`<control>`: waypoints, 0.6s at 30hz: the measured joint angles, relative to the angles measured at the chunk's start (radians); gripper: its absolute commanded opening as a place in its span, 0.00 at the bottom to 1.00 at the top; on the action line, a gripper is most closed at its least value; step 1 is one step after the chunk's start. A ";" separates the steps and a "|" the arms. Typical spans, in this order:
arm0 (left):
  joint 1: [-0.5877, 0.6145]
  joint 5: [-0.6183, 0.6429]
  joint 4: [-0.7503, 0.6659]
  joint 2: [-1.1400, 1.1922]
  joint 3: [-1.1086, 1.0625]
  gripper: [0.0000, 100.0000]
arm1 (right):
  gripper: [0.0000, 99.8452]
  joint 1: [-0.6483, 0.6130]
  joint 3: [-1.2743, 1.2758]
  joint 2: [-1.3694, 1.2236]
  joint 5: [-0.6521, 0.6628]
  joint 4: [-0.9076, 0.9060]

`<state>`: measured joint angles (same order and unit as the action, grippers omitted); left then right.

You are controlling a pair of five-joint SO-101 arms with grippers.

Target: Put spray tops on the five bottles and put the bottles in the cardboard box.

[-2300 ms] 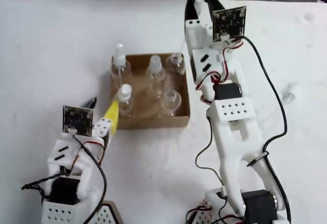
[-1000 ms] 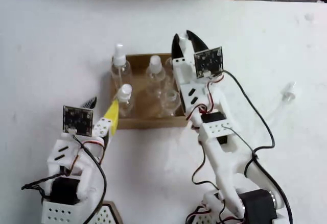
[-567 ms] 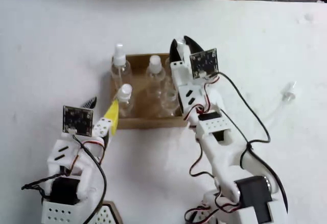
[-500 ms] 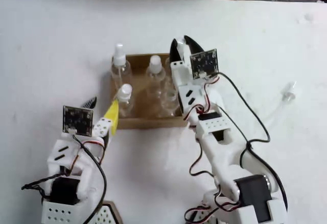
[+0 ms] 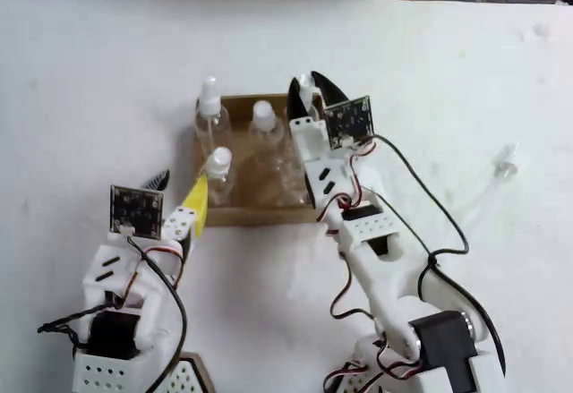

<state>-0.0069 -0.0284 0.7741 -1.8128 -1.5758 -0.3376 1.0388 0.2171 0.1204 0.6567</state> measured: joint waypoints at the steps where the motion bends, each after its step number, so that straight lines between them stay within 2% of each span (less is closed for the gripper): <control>1: 0.000 0.000 0.000 0.000 0.000 0.18 | 0.01 0.000 0.000 0.000 0.000 0.000; 9: 0.000 0.000 0.000 0.000 0.000 0.18 | 0.01 -0.002 -0.006 -0.043 0.152 0.009; 18: 0.000 0.000 0.000 0.000 0.000 0.18 | 0.02 -0.002 -0.017 -0.058 0.176 0.009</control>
<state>-0.0069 -0.0284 0.7741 -1.8128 -1.5758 -0.3391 1.0219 0.1588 0.2969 0.6659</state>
